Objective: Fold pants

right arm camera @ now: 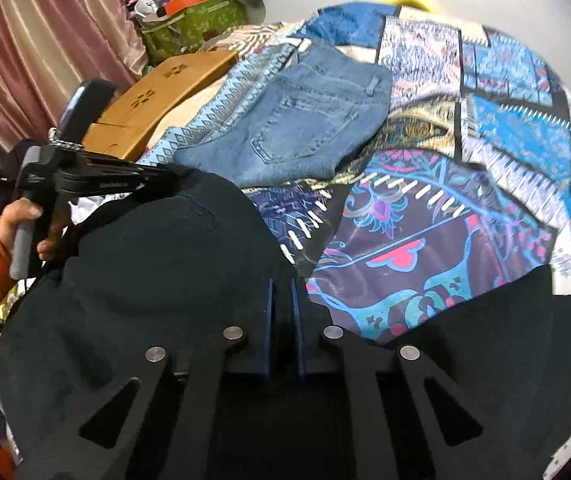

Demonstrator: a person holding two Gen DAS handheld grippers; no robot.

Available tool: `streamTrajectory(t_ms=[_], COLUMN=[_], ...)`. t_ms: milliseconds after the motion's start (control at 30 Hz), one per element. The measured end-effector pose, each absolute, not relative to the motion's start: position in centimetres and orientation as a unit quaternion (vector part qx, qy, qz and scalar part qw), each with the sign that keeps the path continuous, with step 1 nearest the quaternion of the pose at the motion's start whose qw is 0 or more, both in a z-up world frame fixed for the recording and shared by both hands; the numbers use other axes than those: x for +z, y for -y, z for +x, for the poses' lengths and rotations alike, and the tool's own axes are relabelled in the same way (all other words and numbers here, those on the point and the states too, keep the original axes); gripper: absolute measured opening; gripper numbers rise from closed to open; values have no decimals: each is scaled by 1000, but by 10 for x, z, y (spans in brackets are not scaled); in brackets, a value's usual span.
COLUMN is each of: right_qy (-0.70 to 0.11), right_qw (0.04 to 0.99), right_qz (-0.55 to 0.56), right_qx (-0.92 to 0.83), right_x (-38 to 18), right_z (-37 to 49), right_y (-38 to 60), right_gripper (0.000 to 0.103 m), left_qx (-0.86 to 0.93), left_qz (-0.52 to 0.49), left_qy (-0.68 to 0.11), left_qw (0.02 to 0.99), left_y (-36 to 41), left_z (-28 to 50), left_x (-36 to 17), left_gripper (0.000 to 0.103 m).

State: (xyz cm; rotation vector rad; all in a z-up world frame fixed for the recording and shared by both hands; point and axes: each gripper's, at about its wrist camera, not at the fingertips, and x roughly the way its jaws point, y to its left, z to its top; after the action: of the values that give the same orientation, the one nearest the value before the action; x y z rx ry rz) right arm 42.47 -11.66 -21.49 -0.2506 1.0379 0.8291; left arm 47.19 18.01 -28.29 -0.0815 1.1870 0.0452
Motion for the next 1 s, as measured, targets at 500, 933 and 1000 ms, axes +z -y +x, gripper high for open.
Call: streamTrajectory(t_ms=[500, 933, 1000], right_qy=[-416, -402, -405], right_qw=[807, 794, 791], right_qz=[-119, -130, -134], right_qx=[402, 437, 439], right_x=[-138, -140, -147], right_z=[355, 270, 259], right_y=[135, 140, 138], right_gripper=[6, 6, 6], left_qx=[40, 92, 100], left_qz=[-14, -20, -37], left_qy=[-423, -415, -424], left_qw=[905, 905, 899], left_y=[-192, -206, -212], left_z=[355, 229, 214], left_x=[-134, -152, -166], left_gripper=[5, 1, 1])
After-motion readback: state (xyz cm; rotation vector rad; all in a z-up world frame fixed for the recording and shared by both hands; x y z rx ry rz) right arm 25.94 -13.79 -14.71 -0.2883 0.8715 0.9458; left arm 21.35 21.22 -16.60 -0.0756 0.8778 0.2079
